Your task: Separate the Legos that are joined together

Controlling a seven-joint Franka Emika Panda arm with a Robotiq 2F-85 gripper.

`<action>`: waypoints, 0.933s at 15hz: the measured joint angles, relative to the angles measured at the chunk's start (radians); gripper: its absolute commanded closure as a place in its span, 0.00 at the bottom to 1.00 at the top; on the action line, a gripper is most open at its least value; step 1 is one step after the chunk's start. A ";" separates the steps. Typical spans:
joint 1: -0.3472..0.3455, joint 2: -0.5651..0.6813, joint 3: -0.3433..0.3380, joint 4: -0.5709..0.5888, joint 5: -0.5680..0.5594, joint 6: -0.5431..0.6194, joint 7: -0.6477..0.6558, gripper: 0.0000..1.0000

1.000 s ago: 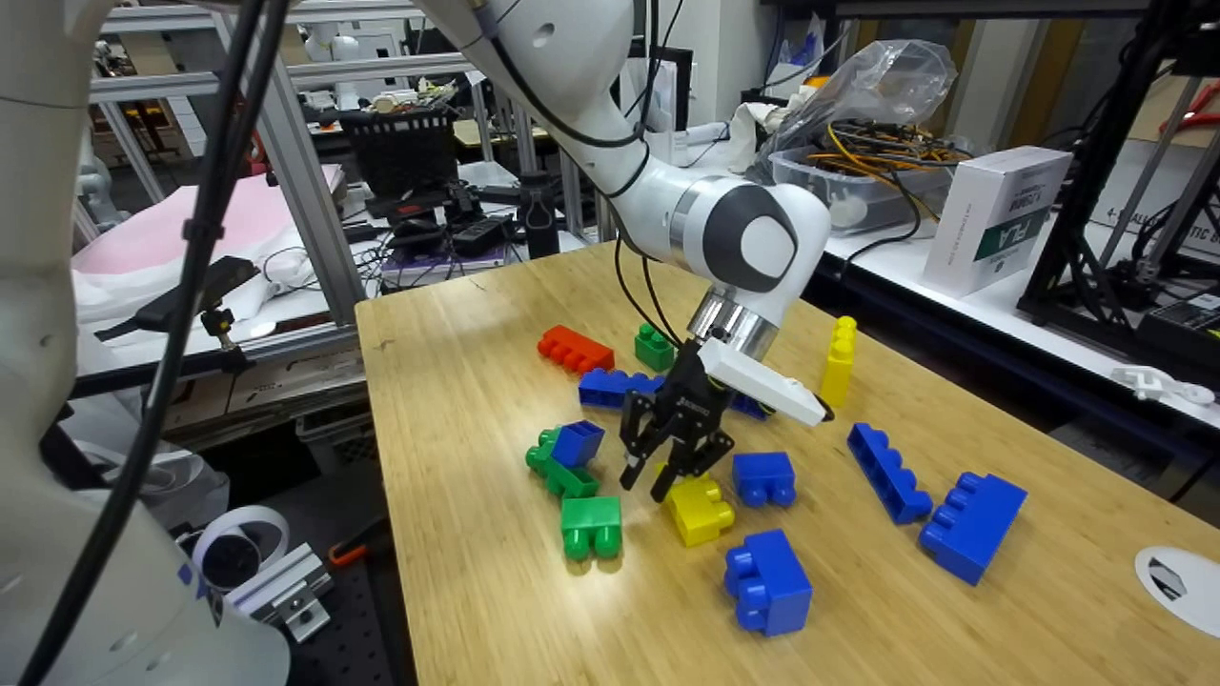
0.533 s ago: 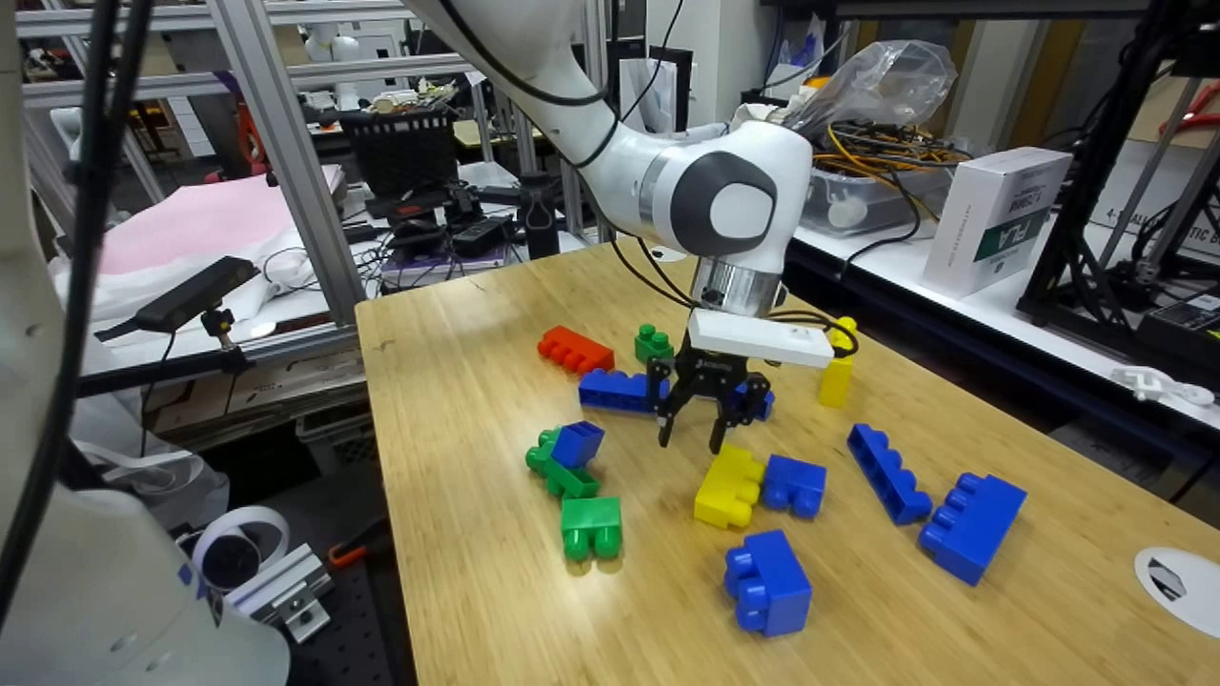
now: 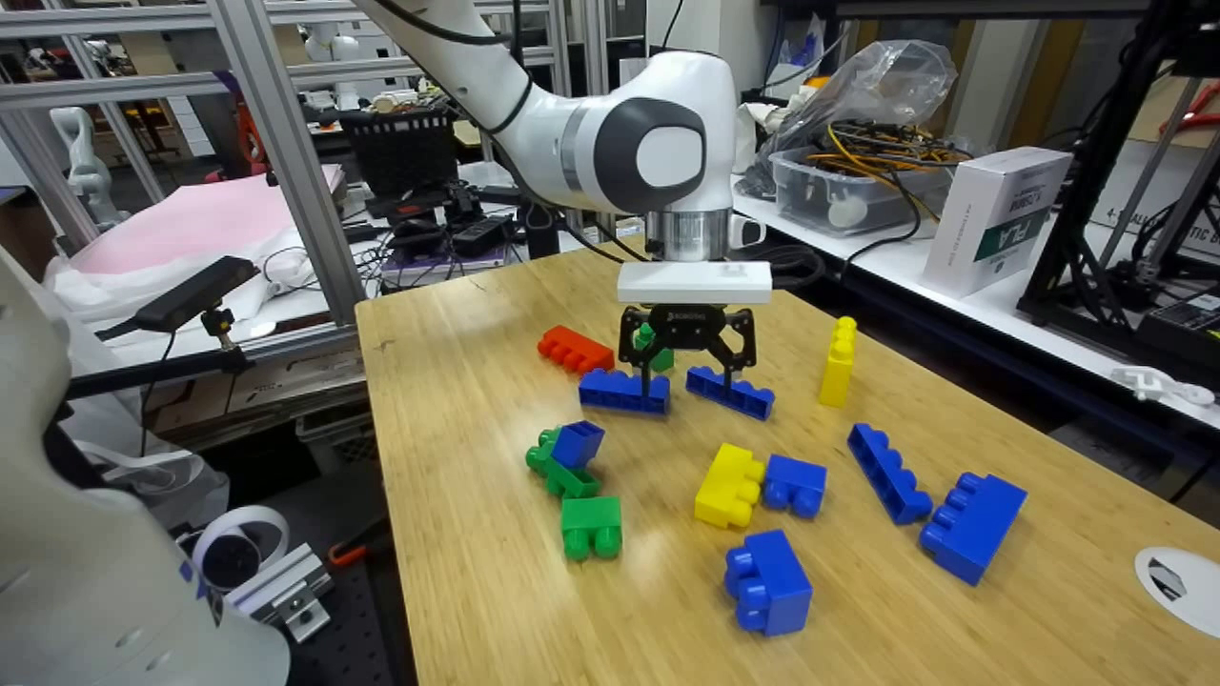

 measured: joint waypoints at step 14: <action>0.025 -0.137 0.016 -0.158 0.176 -0.015 0.012 0.00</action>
